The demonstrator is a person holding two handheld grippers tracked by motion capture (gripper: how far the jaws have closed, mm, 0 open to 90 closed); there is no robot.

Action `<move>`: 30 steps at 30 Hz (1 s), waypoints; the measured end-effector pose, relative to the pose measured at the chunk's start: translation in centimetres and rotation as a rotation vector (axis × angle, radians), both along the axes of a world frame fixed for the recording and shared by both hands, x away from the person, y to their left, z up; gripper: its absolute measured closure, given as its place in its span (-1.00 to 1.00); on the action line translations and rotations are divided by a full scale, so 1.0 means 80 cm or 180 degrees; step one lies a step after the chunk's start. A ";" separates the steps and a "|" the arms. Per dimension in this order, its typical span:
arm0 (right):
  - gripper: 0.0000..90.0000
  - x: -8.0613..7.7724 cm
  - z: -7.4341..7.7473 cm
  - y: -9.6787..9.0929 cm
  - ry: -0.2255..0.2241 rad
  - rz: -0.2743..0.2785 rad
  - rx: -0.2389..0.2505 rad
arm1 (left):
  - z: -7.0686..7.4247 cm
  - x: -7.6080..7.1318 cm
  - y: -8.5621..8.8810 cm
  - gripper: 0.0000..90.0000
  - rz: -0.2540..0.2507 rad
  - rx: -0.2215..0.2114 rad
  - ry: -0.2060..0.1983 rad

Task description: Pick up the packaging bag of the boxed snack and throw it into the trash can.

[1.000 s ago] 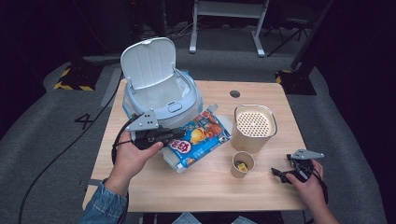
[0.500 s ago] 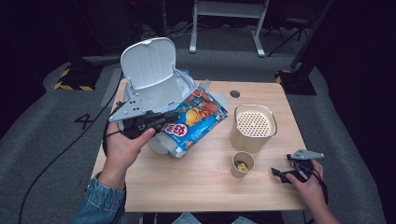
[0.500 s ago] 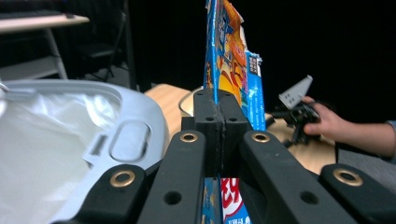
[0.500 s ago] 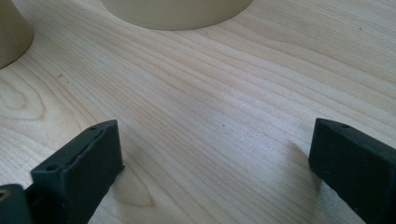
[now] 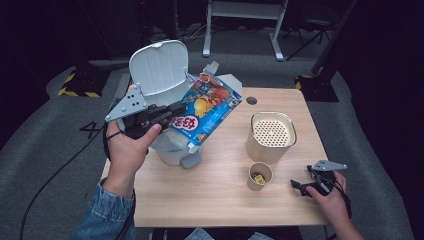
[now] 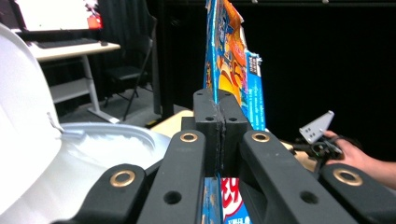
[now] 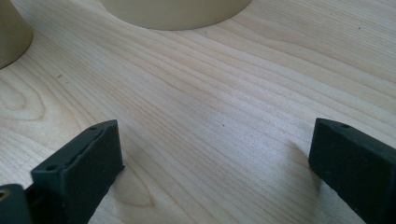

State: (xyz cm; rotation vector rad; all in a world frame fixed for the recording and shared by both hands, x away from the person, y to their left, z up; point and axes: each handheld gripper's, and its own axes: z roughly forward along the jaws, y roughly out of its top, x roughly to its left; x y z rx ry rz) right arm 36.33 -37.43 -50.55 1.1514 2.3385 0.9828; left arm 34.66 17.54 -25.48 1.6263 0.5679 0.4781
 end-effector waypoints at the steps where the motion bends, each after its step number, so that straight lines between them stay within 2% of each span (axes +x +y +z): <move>1: -0.93 0.000 0.000 0.000 0.0000 0.0001 0.0000 | 0.003 0.000 0.000 0.99 0.0008 -0.0012 -0.0007; 14: -0.93 0.000 0.000 0.000 0.0000 0.0001 0.0000 | 0.036 0.013 0.015 0.99 0.0222 -0.0081 -0.0219; 22: -0.93 0.000 0.000 0.000 0.0001 0.0000 0.0000 | 0.057 0.030 0.020 0.99 0.0347 -0.0191 -0.0263; 30: -0.93 0.000 0.000 0.000 0.0001 -0.0001 0.0001 | 0.070 0.052 0.019 0.99 0.0492 -0.0197 -0.0309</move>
